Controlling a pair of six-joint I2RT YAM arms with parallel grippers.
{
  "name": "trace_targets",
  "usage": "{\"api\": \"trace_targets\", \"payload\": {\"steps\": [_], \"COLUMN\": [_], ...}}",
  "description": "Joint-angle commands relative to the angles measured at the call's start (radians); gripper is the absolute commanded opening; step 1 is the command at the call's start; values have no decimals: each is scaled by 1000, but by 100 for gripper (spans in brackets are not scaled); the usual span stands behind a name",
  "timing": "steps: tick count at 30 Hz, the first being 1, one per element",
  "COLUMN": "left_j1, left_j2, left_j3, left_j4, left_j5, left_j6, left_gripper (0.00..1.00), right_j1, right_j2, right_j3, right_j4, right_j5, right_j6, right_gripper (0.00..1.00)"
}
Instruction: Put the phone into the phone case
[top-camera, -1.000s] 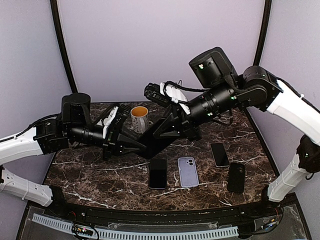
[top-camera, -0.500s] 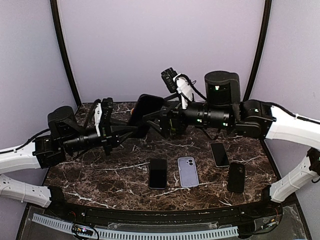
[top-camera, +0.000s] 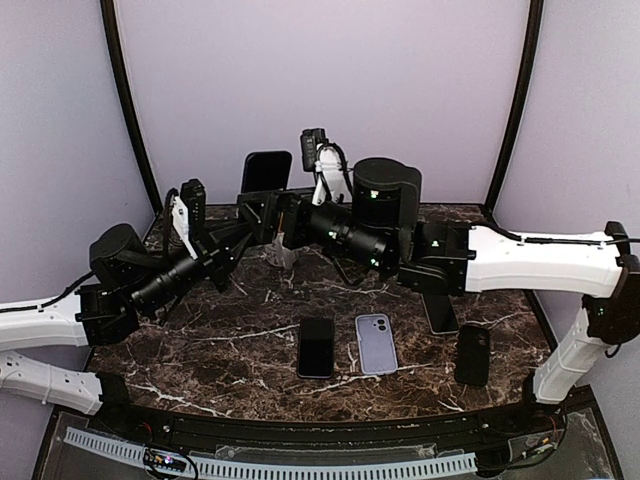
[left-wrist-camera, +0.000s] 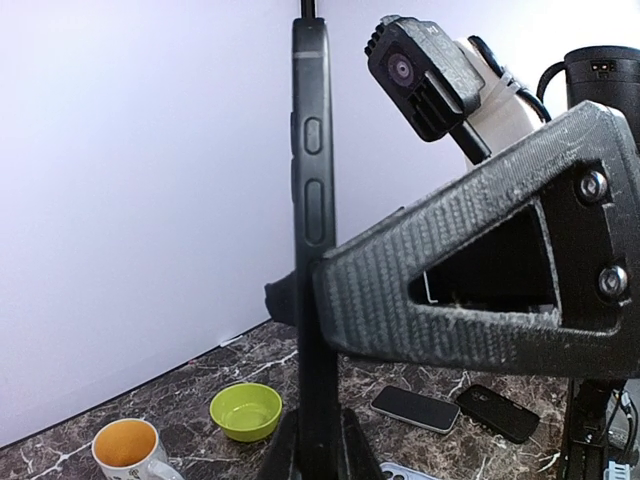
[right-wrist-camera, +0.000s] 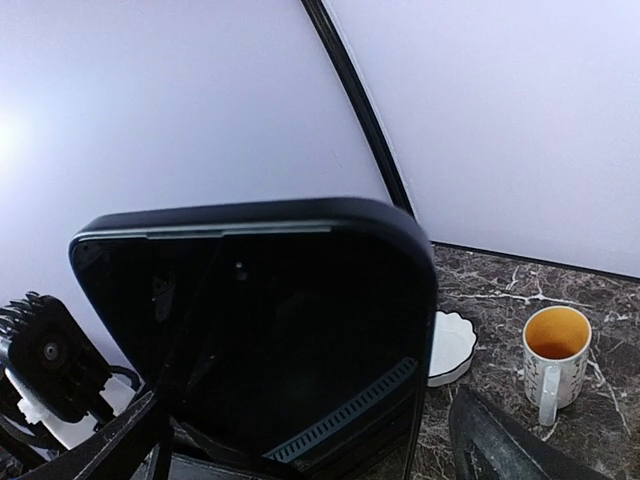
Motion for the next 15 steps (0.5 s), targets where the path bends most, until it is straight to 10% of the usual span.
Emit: {"api": "trace_targets", "payload": {"steps": [1, 11, 15], "left_j1": [-14, -23, -25], "left_j2": [0, 15, 16], "left_j3": [0, -2, 0], "left_j4": [108, 119, 107], "left_j5": [-15, -20, -23], "left_j6": [21, 39, 42], "left_gripper": [0, 0, 0], "right_j1": [6, 5, 5], "right_j2": [23, 81, 84], "right_j3": [50, 126, 121], "right_j4": [46, -56, -59], "right_j5": [88, 177, 165], "right_j6": [54, 79, 79], "right_gripper": [93, 72, 46]}}
